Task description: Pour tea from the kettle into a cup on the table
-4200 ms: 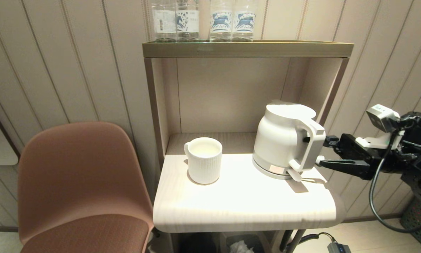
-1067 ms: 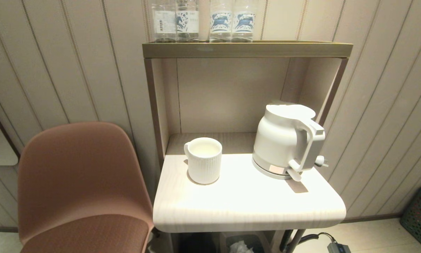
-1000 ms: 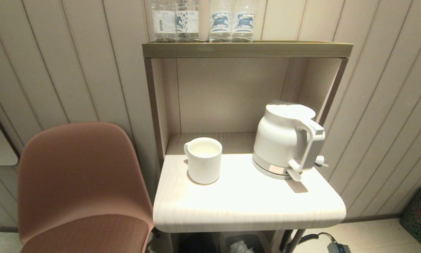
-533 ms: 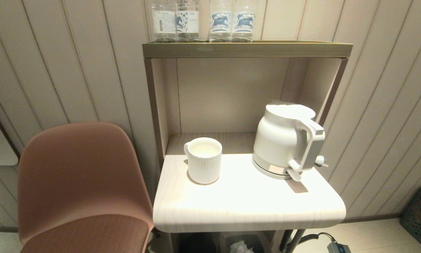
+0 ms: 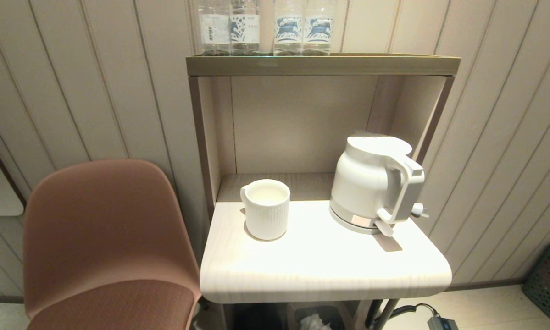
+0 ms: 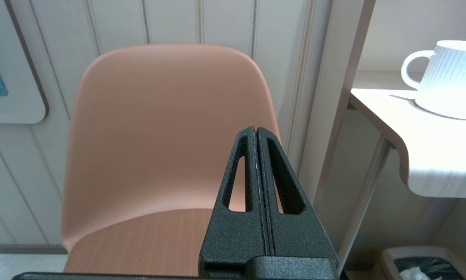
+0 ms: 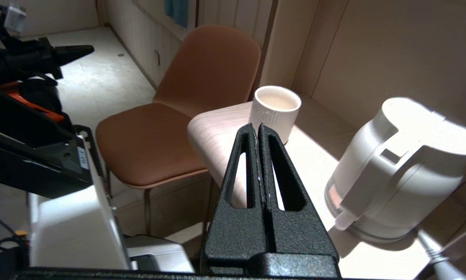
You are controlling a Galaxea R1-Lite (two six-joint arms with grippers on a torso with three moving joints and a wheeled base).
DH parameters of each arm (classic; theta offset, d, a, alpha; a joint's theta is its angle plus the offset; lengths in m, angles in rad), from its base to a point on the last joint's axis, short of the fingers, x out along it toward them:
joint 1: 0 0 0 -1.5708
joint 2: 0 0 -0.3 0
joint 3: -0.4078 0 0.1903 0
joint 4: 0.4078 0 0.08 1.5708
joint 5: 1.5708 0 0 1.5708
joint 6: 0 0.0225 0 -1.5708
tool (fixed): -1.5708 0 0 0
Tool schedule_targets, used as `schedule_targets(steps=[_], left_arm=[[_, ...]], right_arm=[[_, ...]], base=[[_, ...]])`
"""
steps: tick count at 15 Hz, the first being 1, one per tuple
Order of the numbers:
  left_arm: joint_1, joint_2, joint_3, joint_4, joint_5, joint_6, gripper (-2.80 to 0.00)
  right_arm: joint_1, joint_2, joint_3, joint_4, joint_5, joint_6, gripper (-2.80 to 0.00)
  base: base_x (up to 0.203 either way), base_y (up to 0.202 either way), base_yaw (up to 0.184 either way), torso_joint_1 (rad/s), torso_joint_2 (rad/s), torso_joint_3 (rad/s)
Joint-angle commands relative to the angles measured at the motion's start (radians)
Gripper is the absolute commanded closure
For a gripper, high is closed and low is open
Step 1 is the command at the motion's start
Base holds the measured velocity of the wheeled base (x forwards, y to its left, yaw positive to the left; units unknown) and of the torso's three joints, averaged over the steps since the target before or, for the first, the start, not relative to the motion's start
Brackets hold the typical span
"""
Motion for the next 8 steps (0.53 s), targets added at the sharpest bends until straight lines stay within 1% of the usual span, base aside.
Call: schedule_targets(steps=[1,3,4,5,6,7,8], left_arm=[[0.000,0.000,0.000,-0.001,0.000,0.000,0.00],[0.000,0.000,0.000,-0.001,0.000,0.000,0.00],[0.000,0.000,0.000,-0.001,0.000,0.000,0.00],[0.000,0.000,0.000,-0.001,0.000,0.000,0.00],[0.000,0.000,0.000,-0.001,0.000,-0.001,0.00],[0.000,0.000,0.000,-0.001,0.000,-0.001,0.00],[0.000,0.000,0.000,-0.001,0.000,-0.001,0.00]], right_arm=[[-0.002,-0.026,0.019,0.033,0.048,0.000,0.00],[0.008,-0.041,0.037,0.070,0.048,0.000,0.00],[0.007,-0.044,0.041,0.072,0.048,-0.001,0.00],[0.025,-0.053,0.046,0.071,0.048,-0.001,0.00],[0.083,-0.061,0.054,0.070,0.040,-0.003,0.00],[0.163,-0.071,0.066,0.070,-0.007,-0.003,0.00],[0.248,-0.094,0.087,0.070,-0.113,0.001,0.00]], base=[[0.000,0.000,0.000,0.000,0.00,0.000],[0.000,0.000,0.000,0.000,0.00,0.000],[0.000,0.000,0.000,0.000,0.00,0.000],[0.000,0.000,0.000,0.000,0.00,0.000],[0.000,0.000,0.000,0.000,0.00,0.000],[0.000,0.000,0.000,0.000,0.00,0.000],[0.000,0.000,0.000,0.000,0.00,0.000]])
